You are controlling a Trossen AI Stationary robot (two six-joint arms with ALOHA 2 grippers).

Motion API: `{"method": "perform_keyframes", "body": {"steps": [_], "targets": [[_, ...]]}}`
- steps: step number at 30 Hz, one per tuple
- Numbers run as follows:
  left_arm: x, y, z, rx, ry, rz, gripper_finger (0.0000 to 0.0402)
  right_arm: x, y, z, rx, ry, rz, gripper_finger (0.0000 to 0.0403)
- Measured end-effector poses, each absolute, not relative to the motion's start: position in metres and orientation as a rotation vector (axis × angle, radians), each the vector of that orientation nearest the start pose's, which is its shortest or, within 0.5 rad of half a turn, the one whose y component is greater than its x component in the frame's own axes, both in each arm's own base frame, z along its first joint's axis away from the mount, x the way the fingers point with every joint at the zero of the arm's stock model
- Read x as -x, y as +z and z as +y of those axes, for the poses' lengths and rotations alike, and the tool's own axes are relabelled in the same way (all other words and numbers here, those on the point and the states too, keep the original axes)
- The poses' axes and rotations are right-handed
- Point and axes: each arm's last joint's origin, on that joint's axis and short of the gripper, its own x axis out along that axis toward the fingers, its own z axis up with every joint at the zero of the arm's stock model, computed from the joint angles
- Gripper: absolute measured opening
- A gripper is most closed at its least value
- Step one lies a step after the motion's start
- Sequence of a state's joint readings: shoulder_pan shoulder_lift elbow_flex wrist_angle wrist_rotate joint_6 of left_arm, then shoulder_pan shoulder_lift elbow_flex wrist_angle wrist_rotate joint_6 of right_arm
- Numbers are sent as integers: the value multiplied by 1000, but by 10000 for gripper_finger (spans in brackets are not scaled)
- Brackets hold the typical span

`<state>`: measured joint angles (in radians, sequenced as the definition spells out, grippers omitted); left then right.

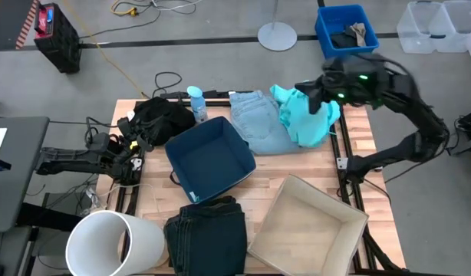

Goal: Sort clothes
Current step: Put the light blue shorts into the brown laundry organizer

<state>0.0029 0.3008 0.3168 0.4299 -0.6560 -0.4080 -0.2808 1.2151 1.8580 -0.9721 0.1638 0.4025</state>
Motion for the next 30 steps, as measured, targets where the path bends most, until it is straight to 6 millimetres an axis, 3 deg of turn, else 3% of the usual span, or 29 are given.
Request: {"method": "perform_keyframes", "body": {"steps": [5,10,15,20,27,30], "targets": [[-95,283,17,526,525,-535,0,-161,539,-34,-388,-449,15,0],[-97,280,16,556,472,-499,0,-165,531,-29,-381,-501,80,0],[-98,278,16,581,455,-479,0,-192,494,-43,-455,-649,369,5],[-98,278,16,580,457,-479,0,-229,450,-64,-467,-764,700,36],[-98,278,16,582,464,-483,0,-262,387,-114,-540,-940,1145,119],[-98,278,16,599,461,-488,0,-271,366,-141,-588,-965,1238,172]]}}
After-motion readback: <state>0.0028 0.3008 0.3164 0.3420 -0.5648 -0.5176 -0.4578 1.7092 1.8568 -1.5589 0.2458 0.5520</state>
